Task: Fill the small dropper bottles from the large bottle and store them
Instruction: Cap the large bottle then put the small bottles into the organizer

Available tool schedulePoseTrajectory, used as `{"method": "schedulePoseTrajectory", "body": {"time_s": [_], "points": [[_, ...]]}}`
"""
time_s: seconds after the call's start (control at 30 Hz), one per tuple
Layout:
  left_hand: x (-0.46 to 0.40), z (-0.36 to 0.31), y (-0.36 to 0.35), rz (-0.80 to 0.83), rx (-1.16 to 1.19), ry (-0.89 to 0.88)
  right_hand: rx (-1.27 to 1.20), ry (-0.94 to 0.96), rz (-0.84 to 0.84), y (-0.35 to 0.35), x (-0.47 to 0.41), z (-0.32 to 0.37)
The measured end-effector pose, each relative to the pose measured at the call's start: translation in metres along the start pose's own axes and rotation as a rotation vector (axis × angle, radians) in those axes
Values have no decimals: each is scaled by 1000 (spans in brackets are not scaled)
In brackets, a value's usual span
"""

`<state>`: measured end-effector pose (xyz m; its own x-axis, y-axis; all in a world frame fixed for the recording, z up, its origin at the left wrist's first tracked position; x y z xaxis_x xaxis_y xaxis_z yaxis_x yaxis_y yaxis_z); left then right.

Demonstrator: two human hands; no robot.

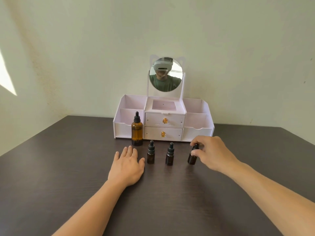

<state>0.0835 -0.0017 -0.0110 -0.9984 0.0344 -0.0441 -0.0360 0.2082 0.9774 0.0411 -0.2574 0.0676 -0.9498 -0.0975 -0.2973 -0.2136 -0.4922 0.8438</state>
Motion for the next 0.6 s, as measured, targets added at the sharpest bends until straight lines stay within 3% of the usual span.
{"method": "schedulePoseTrajectory", "body": {"time_s": [0.3, 0.43, 0.6], "points": [[1, -1, -1, 11, 6, 10, -163, 125, -398, 51, -104, 39], [-2, 0, -2, 6, 12, 14, -142, 158, -415, 46, -140, 55], [-2, 0, -2, 1, 12, 14, -54, 170, -311, 23, -164, 56]]}}
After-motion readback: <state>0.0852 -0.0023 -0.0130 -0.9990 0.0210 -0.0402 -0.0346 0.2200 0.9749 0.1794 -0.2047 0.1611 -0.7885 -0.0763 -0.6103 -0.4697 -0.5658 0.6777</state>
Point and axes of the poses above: each hand's wrist, its own x-axis away from the middle knuckle, its own y-axis out of the back of the hand, z = x × y, the point moved 3 cm from there along -x, towards the middle knuckle, and after that the axes turned 5 degrees about y, right-handed, at the moved point
